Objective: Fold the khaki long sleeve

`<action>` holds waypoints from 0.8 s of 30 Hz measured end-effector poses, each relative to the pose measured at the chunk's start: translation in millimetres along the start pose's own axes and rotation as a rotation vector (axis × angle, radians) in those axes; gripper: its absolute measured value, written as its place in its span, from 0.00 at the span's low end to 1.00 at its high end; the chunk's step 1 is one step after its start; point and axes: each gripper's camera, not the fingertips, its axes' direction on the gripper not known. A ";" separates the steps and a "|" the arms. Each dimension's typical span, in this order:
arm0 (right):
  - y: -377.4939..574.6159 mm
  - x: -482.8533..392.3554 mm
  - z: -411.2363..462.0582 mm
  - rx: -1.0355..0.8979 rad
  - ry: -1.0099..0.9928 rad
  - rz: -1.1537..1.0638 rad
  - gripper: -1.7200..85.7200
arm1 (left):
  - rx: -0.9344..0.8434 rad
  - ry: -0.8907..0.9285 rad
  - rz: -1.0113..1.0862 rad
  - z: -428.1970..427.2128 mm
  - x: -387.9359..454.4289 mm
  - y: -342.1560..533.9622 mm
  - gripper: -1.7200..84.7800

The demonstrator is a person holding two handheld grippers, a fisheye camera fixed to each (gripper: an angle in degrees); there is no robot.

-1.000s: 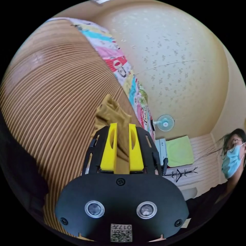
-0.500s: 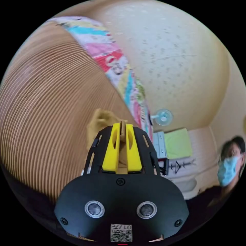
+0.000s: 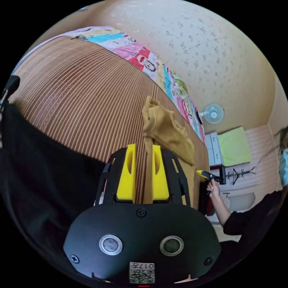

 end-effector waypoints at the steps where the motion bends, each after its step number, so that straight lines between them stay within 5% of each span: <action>1: 18.5 10.2 -3.2 -0.032 -0.015 0.010 0.14 | -0.054 -0.011 -0.002 -3.6 -1.2 13.4 0.13; 12: 161.7 47.1 13.3 -0.326 -0.111 0.037 0.14 | -0.533 -0.044 0.103 -17.6 -4.9 168.1 0.14; 15: 176.6 57.9 11.5 -0.343 -0.098 0.055 0.09 | -0.531 -0.057 0.088 -20.9 -14.4 184.2 0.08; 17: 176.5 64.5 9.5 -0.399 -0.158 0.043 0.07 | -0.549 0.030 0.036 -20.2 -27.2 177.5 0.07; 21: 192.2 67.4 -54.5 -0.313 -0.404 0.042 0.06 | -0.511 0.519 0.092 -66.5 -22.3 162.7 0.07; 24: 240.7 84.2 -102.1 -0.272 -0.434 0.166 0.06 | -0.583 0.580 0.062 -103.5 -22.7 194.4 0.07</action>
